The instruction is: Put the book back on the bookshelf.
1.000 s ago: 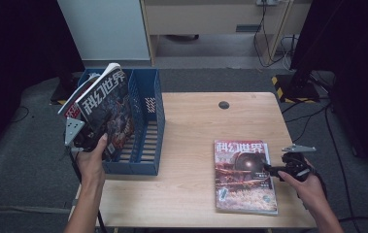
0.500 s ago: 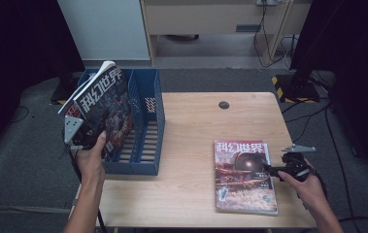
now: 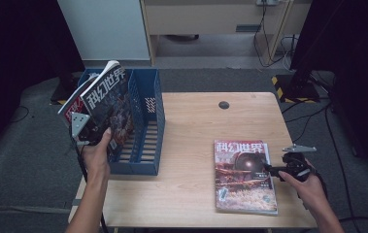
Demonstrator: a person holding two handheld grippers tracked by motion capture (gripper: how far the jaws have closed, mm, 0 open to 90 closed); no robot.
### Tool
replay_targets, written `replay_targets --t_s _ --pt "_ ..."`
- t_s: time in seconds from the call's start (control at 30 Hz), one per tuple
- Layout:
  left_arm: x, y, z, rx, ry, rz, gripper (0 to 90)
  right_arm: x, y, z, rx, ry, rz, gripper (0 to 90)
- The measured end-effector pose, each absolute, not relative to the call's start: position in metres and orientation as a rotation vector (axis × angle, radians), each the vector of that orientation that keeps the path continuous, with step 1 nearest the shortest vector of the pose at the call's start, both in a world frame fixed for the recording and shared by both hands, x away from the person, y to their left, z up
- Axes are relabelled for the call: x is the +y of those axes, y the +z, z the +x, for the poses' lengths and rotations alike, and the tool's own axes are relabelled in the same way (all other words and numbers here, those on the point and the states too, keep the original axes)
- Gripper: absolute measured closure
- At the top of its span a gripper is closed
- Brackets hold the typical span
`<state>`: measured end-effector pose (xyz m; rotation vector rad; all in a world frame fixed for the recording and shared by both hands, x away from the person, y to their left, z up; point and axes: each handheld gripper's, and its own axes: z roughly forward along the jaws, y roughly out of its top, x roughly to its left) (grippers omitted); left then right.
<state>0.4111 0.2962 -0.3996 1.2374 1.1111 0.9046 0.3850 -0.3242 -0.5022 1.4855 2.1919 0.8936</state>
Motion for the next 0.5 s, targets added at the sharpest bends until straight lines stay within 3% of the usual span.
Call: replay_targets --t_s 0.5 --pt "0.2996 -0.4064 0.4164 1.142 0.918 1.243 82.3 -0.3250 -0.5024 0.3849 2.190 0.893 1.492 14.4"
